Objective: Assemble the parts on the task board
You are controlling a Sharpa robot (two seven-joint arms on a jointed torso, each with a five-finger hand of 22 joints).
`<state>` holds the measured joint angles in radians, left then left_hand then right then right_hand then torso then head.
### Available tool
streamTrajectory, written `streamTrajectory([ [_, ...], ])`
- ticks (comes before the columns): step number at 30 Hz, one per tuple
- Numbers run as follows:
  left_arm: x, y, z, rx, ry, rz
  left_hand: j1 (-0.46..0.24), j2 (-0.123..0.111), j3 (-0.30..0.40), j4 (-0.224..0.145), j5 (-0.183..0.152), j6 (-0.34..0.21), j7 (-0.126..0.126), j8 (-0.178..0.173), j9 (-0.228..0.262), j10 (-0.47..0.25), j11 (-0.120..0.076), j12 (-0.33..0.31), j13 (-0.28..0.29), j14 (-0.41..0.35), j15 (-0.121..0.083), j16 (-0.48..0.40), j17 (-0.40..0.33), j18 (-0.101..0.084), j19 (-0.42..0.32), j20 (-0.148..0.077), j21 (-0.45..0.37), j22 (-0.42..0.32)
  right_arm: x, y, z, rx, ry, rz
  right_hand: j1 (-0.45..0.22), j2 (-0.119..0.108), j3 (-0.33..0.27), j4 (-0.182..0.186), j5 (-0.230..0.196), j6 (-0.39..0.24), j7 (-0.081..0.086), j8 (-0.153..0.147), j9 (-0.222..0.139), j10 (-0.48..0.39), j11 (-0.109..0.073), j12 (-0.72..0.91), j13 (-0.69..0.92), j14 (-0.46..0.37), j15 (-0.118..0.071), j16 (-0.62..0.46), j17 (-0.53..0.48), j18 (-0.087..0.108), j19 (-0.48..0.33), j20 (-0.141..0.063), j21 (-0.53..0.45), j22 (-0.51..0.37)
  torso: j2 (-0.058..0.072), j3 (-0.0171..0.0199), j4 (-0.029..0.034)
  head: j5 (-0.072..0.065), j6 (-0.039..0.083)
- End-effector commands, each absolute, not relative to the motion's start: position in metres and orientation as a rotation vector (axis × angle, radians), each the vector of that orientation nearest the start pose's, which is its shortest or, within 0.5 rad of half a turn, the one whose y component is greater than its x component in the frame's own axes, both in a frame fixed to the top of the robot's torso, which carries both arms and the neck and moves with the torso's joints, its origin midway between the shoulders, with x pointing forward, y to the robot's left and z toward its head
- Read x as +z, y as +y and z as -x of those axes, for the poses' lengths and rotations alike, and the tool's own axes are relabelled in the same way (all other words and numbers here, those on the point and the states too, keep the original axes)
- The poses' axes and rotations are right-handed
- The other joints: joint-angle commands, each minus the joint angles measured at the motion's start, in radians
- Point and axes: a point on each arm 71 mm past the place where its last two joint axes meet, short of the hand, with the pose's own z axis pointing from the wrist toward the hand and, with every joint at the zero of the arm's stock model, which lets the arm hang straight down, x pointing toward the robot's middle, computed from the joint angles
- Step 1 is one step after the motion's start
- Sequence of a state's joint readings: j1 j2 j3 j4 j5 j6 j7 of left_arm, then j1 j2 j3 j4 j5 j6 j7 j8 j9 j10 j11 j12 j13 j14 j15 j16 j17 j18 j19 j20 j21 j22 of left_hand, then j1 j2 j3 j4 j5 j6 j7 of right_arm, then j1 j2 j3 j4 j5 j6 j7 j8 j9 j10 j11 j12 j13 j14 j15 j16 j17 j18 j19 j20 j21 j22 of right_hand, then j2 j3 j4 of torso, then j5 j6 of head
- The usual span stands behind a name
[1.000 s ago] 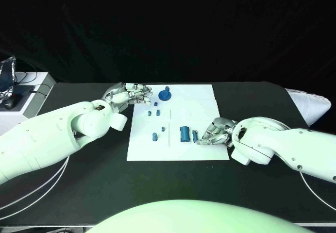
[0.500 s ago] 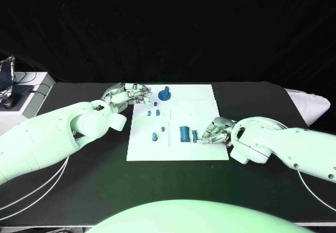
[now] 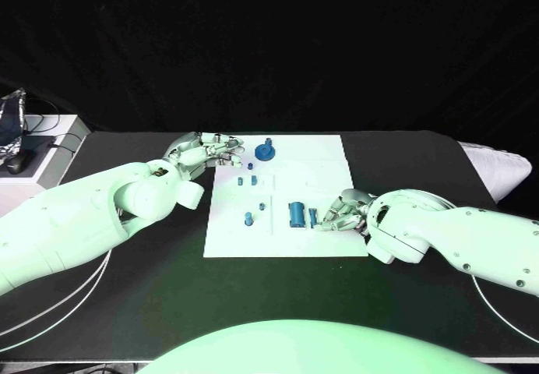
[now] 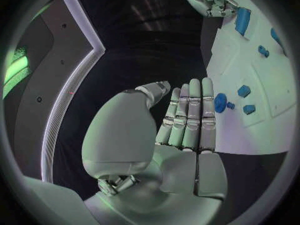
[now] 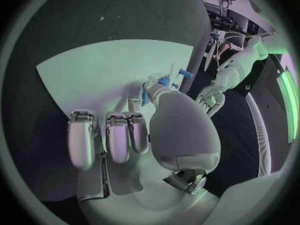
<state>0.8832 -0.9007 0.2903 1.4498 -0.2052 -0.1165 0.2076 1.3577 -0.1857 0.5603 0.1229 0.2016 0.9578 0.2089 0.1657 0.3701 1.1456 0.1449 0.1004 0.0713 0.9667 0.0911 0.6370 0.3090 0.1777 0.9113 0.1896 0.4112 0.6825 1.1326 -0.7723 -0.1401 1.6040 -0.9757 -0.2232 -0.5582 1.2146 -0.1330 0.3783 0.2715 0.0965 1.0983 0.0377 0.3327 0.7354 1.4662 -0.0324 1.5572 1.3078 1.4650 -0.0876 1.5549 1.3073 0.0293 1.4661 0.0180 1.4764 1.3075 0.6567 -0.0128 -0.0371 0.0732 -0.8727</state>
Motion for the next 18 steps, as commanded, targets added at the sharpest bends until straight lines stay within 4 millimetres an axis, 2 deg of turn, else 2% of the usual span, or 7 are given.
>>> streamTrajectory([
  [1,-0.2264,0.2593,-0.4788,-1.533,1.554,1.189,-0.004,0.007,0.0,0.006,0.005,-0.003,0.002,-0.006,-0.001,-0.005,0.001,-0.006,0.001,0.007,-0.001,-0.004,0.001,0.002,0.004,-0.001,-0.004,-0.001,-0.2739,-0.1709,-0.4338,0.488,2.258,-0.422,0.004,0.004,0.004,-0.001,0.003,-0.001,-0.005,0.007,0.002,0.1,-0.005,0.003,0.257,0.098,-0.009,0.003,0.228,-0.013,0.089,-0.006,0.005,0.242,-0.001,-0.0007,-0.0016,0.0,0.0],
  [7,-0.2265,0.2594,-0.4788,-1.532,1.555,1.189,-0.004,0.007,0.0,0.006,0.005,-0.003,0.002,-0.006,-0.001,-0.005,0.001,-0.006,0.001,0.007,-0.001,-0.004,0.001,0.002,0.004,-0.001,-0.004,-0.001,-0.2746,-0.1724,-0.433,0.484,2.268,-0.417,0.013,-0.011,0.003,-0.009,0.013,-0.006,-0.006,0.012,0.003,0.1,-0.006,0.003,0.257,0.098,-0.01,0.002,0.227,-0.013,0.089,-0.007,0.003,0.241,-0.001,-0.0008,-0.0005,-0.001,0.0],
  [9,-0.2266,0.2593,-0.4788,-1.532,1.555,1.189,-0.004,0.007,0.0,0.006,0.005,-0.003,0.002,-0.006,-0.001,-0.005,0.001,-0.006,0.001,0.007,-0.001,-0.004,0.001,0.002,0.004,-0.001,-0.004,-0.001,-0.2745,-0.1724,-0.4324,0.488,2.268,-0.418,0.014,-0.022,0.004,-0.009,0.043,-0.009,-0.006,0.019,0.004,0.1,-0.006,0.003,0.257,0.097,-0.011,0.001,0.226,-0.013,0.088,-0.008,0.001,0.241,-0.001,-0.0012,-0.0001,-0.001,0.0],
  [12,-0.2267,0.2594,-0.4789,-1.532,1.556,1.189,-0.004,0.007,0.0,0.006,0.005,-0.003,0.002,-0.006,-0.001,-0.005,0.001,-0.006,0.001,0.007,-0.001,-0.004,0.001,0.002,0.004,-0.001,-0.004,-0.001,-0.2739,-0.1722,-0.4311,0.499,2.265,-0.421,0.013,-0.027,0.004,-0.008,0.054,-0.011,-0.005,0.021,0.004,0.1,-0.006,0.002,0.257,0.097,-0.01,0.001,0.225,-0.012,0.088,-0.008,0.0,0.241,-0.002,-0.0011,0.0002,-0.001,0.0],
  [18,-0.2274,0.2599,-0.4792,-1.529,1.555,1.191,-0.004,0.007,0.0,0.006,0.005,-0.003,0.002,-0.006,-0.001,-0.005,0.001,-0.006,0.001,0.007,-0.001,-0.004,0.001,0.002,0.004,-0.001,-0.004,-0.001,-0.2702,-0.1728,-0.428,0.533,2.235,-0.454,0.027,-0.062,0.004,-0.021,0.097,-0.024,-0.004,0.027,0.001,0.095,-0.004,-0.007,0.251,0.096,-0.01,-0.001,0.219,-0.01,0.086,-0.008,-0.014,0.237,-0.003,-0.0013,-0.0011,-0.001,0.002],
])
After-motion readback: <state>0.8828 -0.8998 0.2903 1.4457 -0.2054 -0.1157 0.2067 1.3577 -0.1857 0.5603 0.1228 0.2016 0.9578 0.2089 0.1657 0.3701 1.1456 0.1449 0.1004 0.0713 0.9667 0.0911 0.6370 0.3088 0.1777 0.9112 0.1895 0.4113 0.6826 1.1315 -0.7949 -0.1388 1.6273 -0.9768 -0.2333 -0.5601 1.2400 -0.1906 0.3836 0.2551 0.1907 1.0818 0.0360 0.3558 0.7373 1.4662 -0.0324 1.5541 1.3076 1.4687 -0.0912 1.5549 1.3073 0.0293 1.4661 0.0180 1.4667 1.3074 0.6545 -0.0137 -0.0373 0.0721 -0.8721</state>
